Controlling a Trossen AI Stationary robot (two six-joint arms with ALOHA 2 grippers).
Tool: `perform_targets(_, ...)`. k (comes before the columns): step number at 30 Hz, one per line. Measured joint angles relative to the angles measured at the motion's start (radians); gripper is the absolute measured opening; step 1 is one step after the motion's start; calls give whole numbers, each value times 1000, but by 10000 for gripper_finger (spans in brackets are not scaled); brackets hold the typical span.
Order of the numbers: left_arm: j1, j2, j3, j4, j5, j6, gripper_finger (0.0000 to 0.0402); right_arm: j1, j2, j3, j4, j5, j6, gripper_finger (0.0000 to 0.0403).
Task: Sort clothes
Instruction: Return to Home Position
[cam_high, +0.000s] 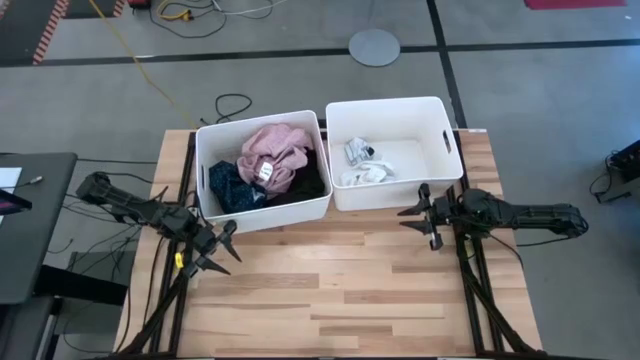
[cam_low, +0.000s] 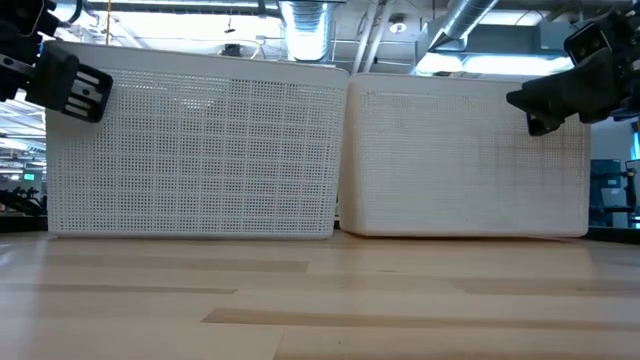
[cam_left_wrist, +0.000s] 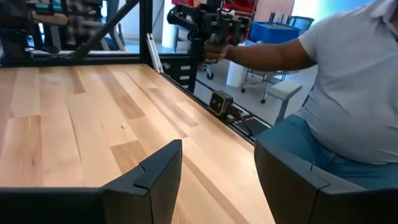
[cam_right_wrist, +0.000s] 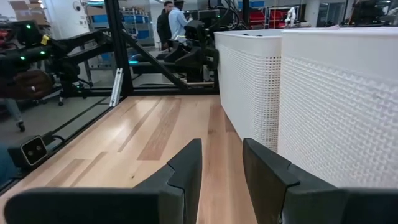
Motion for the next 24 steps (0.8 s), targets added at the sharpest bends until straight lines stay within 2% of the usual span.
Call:
perform_targets(12,0,15,-1,-1,8,43,196,0,0,0,-2,8,-3,132)
perform_targets(24,0,15,-1,-2,11,17,196,0,0,0,-2,8,-4,132)
